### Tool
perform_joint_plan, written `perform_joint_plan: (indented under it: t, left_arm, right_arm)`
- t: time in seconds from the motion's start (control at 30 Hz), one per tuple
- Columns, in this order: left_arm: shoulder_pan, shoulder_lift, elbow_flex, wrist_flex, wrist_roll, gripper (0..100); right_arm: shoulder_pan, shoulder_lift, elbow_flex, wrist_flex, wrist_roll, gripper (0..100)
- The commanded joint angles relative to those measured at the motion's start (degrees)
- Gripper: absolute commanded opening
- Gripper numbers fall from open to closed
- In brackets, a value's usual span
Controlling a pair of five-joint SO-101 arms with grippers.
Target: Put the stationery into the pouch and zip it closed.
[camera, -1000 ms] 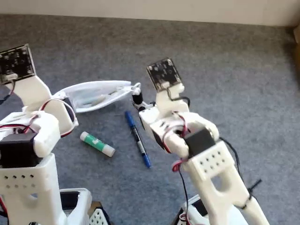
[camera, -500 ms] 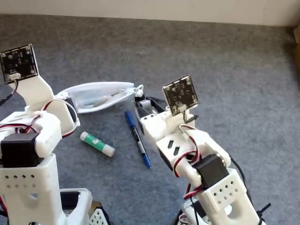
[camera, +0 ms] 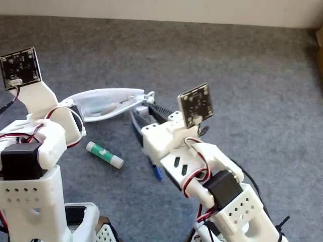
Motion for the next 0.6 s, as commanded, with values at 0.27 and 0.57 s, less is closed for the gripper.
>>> perform_joint_plan:
  t: [0.27,0.57]
  left_arm:
    - [0.84,-0.75,-0.31,-0.79,0.53,1]
    - [0.84,-0.75,-0.31,-0.79,0.53,1]
  right_arm:
    - [-5.41,-1.71,-1.71,-16.04,-0.18,0.3]
    - [-5.32,-1.36,2.59,-35.38,-0.18,0.5]
